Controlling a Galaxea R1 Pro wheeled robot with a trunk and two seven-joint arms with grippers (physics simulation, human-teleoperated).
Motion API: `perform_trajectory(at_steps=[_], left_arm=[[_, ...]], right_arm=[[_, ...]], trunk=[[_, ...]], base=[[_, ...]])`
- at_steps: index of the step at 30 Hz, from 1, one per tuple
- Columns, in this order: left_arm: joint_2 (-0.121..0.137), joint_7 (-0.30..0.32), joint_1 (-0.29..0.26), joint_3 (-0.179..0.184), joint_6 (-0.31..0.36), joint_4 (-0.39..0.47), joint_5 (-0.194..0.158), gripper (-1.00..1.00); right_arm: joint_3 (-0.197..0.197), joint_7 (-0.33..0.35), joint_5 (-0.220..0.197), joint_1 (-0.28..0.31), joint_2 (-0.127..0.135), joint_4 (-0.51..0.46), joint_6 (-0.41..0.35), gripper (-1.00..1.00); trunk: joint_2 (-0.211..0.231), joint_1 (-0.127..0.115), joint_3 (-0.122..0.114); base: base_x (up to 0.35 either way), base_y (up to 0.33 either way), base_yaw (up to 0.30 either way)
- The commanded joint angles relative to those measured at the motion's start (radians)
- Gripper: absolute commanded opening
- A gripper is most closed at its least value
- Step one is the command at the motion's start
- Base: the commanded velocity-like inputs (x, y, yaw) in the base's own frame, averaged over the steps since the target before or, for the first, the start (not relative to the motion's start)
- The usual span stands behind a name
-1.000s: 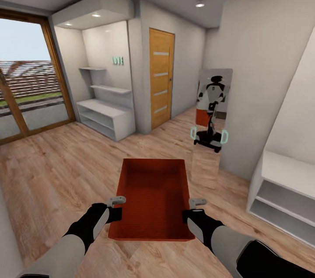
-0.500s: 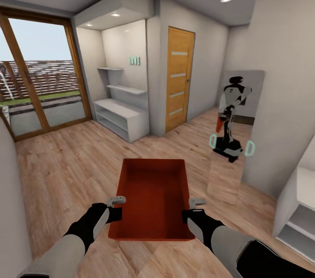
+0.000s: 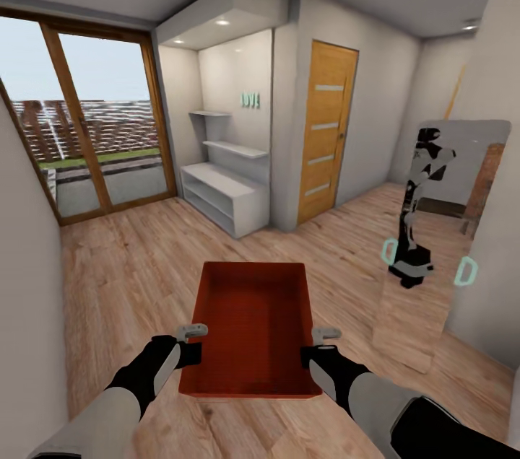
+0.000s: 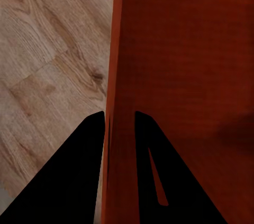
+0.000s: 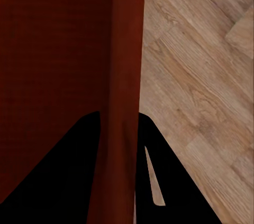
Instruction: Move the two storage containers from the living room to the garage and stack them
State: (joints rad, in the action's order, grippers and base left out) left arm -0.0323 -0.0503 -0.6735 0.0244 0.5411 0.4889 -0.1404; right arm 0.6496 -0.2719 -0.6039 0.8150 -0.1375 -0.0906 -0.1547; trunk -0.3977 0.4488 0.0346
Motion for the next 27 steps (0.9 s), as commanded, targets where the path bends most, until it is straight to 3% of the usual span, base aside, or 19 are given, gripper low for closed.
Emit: perform_trajectory(at_steps=[1,27], left_arm=[[0.002,-0.016,-0.001,-0.005,0.008,0.000,0.031,-1.00],[0.002,-0.016,0.000,-0.004,0.008,0.000,0.031,-1.00]], right_arm=[[-0.004,-0.013,0.024,0.001,0.002,-0.003,-0.006,-1.00],[-0.004,-0.013,0.024,0.001,0.002,-0.003,-0.006,-1.00]], trunk=[[-0.002,0.001,0.002],[-0.002,0.001,0.002]], base=[[0.323,0.000,0.019],[0.323,0.000,0.001]])
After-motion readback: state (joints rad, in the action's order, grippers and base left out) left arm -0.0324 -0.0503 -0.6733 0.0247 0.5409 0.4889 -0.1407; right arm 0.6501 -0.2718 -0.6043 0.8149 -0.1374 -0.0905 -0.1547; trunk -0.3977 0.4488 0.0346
